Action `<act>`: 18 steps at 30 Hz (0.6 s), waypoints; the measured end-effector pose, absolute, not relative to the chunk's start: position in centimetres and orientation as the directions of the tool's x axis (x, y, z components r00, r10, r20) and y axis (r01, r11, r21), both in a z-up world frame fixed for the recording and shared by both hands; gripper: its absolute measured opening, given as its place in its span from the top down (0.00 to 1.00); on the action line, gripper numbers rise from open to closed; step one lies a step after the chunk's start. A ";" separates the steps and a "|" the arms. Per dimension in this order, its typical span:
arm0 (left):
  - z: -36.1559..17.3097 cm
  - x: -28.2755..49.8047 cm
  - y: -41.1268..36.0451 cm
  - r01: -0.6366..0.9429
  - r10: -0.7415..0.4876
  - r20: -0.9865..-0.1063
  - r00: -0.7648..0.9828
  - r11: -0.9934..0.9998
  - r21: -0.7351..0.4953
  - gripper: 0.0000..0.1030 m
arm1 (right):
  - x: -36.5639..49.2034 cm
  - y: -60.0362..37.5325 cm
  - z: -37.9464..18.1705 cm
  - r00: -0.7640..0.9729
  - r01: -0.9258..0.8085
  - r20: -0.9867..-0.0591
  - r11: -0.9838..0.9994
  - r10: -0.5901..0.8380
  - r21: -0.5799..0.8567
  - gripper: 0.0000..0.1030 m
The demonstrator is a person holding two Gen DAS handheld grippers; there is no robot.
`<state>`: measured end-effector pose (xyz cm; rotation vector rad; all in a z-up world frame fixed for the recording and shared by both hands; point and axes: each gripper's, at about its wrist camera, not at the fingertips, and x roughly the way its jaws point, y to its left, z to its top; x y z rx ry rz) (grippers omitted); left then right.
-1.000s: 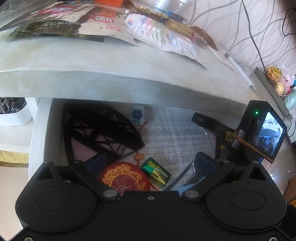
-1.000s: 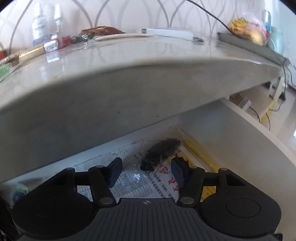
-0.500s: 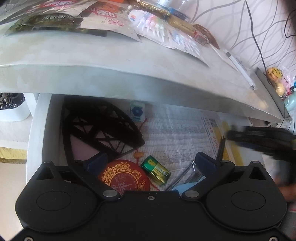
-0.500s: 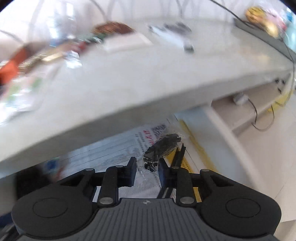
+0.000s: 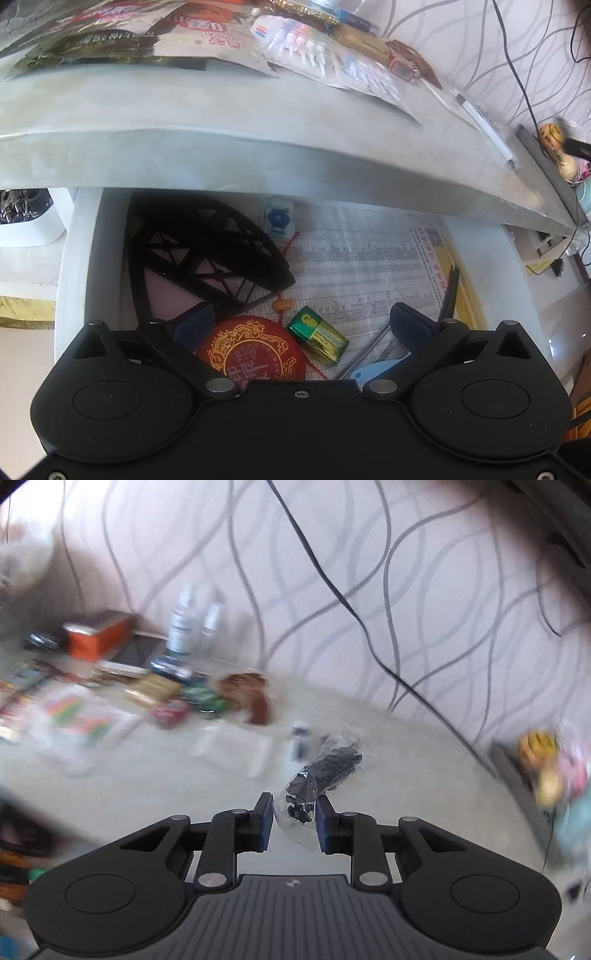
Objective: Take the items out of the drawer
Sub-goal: 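Place the bag on the countertop and open the right gripper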
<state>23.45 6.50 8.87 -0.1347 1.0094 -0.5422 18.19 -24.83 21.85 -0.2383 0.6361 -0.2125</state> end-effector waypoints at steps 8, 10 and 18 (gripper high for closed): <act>9.2 22.8 5.2 0.385 -0.402 -0.784 0.473 0.895 -0.227 0.00 | 24.7 -34.5 19.1 0.736 -0.049 -0.673 0.985 -0.077 -0.166 0.73; 9.1 23.1 4.9 0.377 -0.384 -0.795 0.469 0.901 -0.213 0.00 | 24.6 -34.8 18.5 0.727 -0.097 -0.685 0.982 -0.041 -0.162 0.72; 8.0 24.3 4.4 0.342 -0.339 -0.842 0.420 0.918 -0.199 0.00 | 23.4 -33.5 17.4 0.768 -0.126 -0.639 0.964 -0.054 -0.233 0.38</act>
